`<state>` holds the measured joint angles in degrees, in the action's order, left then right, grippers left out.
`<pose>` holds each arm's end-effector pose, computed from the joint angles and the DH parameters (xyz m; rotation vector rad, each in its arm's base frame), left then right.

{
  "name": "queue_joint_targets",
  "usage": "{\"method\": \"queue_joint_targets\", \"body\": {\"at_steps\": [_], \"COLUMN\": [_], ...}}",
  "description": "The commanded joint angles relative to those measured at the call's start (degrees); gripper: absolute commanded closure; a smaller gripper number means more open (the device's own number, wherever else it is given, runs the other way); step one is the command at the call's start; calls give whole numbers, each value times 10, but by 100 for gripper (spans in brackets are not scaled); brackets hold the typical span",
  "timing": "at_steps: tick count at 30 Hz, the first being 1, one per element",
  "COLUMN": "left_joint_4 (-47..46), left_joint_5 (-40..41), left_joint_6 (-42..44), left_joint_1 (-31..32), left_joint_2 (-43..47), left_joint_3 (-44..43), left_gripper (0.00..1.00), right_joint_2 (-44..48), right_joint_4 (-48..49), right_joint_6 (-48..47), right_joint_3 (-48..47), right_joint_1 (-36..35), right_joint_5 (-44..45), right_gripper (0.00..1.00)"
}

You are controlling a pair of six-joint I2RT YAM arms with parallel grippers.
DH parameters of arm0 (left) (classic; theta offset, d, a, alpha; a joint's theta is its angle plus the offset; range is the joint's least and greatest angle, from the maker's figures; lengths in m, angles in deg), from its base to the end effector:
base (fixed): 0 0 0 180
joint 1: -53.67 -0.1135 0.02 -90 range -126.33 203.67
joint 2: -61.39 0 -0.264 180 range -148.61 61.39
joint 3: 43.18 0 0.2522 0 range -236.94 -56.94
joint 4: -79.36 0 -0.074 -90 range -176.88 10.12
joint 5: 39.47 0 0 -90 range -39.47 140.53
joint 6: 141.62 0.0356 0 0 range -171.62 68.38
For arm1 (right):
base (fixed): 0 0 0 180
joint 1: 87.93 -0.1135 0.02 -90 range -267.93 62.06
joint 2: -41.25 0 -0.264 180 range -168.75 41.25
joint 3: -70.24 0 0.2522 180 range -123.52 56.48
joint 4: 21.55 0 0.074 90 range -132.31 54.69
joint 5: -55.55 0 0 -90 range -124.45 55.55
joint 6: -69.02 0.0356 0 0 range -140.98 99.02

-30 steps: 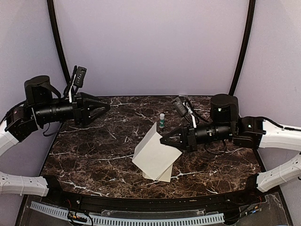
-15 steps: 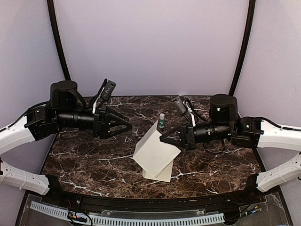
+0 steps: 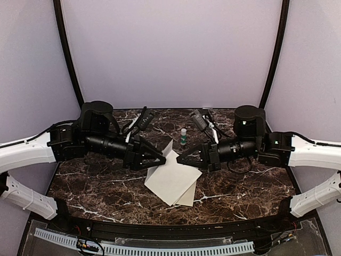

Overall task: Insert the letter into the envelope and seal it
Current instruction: Fold the letter.

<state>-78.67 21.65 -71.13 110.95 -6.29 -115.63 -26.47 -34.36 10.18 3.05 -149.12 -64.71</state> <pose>0.1323 -0.2377 0.3476 1.0282 1.8074 -1.3478 0.1163 0.2487 0.3313 -0.9516 1.8610 1.5486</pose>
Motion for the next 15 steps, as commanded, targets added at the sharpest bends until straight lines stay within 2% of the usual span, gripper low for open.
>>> {"method": "queue_joint_targets", "body": {"at_steps": [1, 3, 15], "left_joint_4": [4, 7, -15], "left_joint_5": [-10, -10, -53], "left_joint_6": [12, 14, 6], "left_joint_1": [6, 8, 13], "left_joint_2": [-11, -16, -27], "left_joint_3": [-2, -3, 0], "left_gripper": [55, 60, 70], "right_joint_2": [-4, -6, -17], "right_joint_4": [28, 28, 15], "right_joint_6": [-5, -7, -18], "right_joint_3": [-19, -21, -30], "right_joint_1": [-4, -4, -4], "right_joint_5": [-16, -19, -19], "right_gripper": [100, 100, 100]}}
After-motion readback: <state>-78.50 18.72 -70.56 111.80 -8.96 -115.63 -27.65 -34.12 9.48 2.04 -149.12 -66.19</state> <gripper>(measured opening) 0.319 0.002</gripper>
